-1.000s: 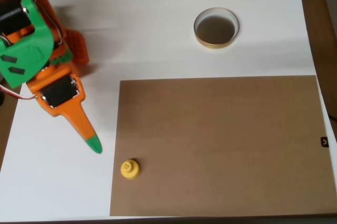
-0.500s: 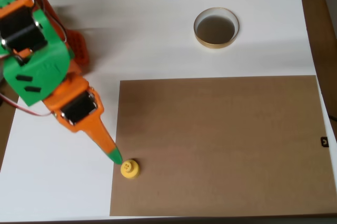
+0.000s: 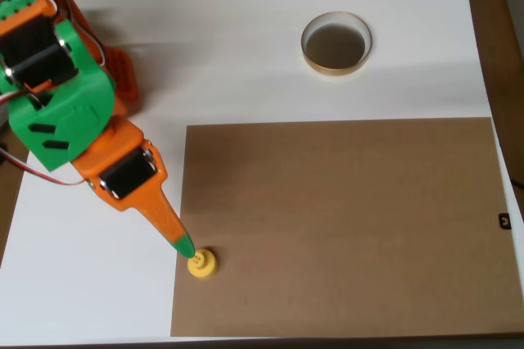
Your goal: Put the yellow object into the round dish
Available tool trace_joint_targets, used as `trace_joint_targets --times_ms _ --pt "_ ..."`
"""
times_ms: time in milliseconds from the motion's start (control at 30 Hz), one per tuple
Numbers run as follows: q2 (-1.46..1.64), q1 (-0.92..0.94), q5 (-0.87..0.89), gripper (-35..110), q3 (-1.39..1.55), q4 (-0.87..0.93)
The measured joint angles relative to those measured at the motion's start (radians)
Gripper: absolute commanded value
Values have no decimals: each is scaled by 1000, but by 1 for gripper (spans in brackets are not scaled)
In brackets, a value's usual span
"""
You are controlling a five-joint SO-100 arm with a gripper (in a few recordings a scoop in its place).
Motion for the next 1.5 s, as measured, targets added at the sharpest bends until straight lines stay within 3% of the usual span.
trace_joint_targets --times_ms 467,1200,1500 --pt "799 78 14 23 474 17" --pt "850 83 -6 0 578 -11" --pt "848 83 -6 0 595 -11"
